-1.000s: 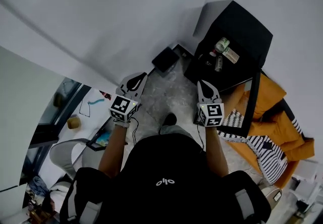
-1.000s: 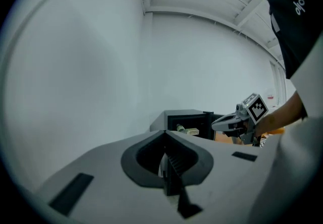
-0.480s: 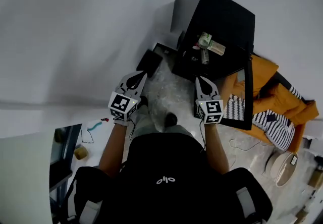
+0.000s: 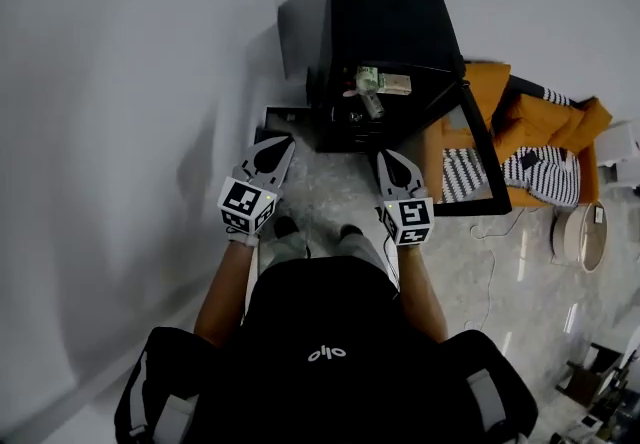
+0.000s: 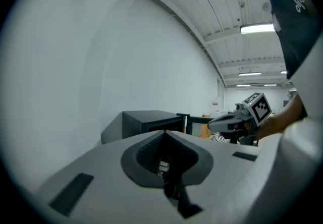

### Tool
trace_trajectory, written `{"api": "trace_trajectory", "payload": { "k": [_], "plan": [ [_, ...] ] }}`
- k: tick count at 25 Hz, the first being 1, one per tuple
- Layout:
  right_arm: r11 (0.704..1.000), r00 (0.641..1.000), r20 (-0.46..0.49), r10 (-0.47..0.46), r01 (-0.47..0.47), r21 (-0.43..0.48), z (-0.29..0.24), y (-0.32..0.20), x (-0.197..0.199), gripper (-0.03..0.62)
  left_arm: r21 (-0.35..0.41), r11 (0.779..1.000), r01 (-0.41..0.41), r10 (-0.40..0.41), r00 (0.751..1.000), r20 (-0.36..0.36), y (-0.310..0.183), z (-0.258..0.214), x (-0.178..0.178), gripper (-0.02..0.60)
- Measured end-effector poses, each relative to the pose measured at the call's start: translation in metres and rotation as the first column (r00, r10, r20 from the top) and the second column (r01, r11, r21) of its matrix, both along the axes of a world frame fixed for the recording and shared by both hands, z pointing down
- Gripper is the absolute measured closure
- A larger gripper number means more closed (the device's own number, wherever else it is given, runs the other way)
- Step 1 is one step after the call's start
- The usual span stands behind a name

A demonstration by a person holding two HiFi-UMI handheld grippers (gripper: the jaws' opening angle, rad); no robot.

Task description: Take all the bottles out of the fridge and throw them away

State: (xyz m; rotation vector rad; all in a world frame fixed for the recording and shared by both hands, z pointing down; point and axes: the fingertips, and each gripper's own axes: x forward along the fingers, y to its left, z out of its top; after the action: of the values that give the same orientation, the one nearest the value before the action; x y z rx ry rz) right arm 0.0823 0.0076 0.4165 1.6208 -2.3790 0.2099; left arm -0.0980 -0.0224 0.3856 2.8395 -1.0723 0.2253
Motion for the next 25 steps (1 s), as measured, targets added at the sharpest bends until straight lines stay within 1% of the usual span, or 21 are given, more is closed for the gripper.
{"api": "trace_trajectory", "payload": {
  "k": [4, 8, 13, 20, 25],
  "plan": [
    [0.997, 0.997, -0.02, 0.078, -0.078, -0.008, 0.004, 0.001, 0.007, 0.586, -0.016, 0.994, -0.106, 0.106, 0.994, 0.003, -0.013, 0.012, 0.017, 0.577],
    [0.99, 0.99, -0.019, 0.139, -0.14, -0.022, 0.015, -0.006, 0.025, 0.586, -0.038, 0.986, -0.165, 0.166, 0.986, 0.01, -0.028, 0.029, 0.036, 0.577],
    [0.982, 0.983, -0.007, 0.181, -0.181, -0.049, 0.029, -0.029, 0.053, 0.586, -0.052, 0.98, -0.193, 0.194, 0.981, 0.024, -0.054, 0.038, 0.063, 0.577],
    [0.979, 0.98, 0.012, 0.199, -0.198, -0.051, 0.054, -0.076, 0.094, 0.586, -0.061, 0.974, -0.22, 0.223, 0.974, 0.042, -0.09, 0.05, 0.111, 0.577],
    [0.978, 0.981, 0.007, 0.193, -0.192, -0.082, 0.076, -0.105, 0.121, 0.585, -0.075, 0.969, -0.235, 0.239, 0.97, 0.054, -0.107, 0.06, 0.146, 0.577]
  ]
}}
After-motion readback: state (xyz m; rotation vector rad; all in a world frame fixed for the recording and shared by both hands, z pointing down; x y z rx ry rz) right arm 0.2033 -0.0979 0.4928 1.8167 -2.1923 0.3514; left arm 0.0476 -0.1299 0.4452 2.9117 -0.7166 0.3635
